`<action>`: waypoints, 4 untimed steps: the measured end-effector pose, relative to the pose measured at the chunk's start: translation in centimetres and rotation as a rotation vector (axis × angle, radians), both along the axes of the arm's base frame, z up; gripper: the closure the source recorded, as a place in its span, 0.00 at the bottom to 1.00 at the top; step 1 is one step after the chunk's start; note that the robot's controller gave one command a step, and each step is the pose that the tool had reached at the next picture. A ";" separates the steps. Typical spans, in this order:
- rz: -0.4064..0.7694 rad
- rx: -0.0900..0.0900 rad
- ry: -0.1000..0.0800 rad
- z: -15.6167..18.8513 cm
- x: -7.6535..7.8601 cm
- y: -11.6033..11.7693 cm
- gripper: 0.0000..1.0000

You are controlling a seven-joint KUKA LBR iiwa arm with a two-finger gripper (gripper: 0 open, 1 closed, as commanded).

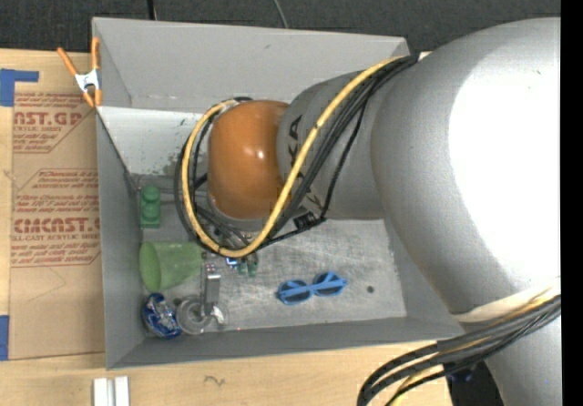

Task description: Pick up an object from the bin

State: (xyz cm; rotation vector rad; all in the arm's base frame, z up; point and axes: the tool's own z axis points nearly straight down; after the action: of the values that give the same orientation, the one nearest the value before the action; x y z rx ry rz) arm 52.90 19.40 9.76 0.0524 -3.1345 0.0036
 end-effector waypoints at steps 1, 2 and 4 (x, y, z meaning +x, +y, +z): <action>-0.049 0.003 -0.007 -2.7 2.2 2.3 0.00; -0.130 0.004 -0.011 -2.6 0.8 4.3 0.00; -0.012 0.007 -0.029 -2.1 -1.0 4.9 1.00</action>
Offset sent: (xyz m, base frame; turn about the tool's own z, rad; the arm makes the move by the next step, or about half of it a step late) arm 0.0217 0.0217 -0.0276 0.0510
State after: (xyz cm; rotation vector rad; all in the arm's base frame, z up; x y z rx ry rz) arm 51.94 24.25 7.66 0.0331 -3.1638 -0.0064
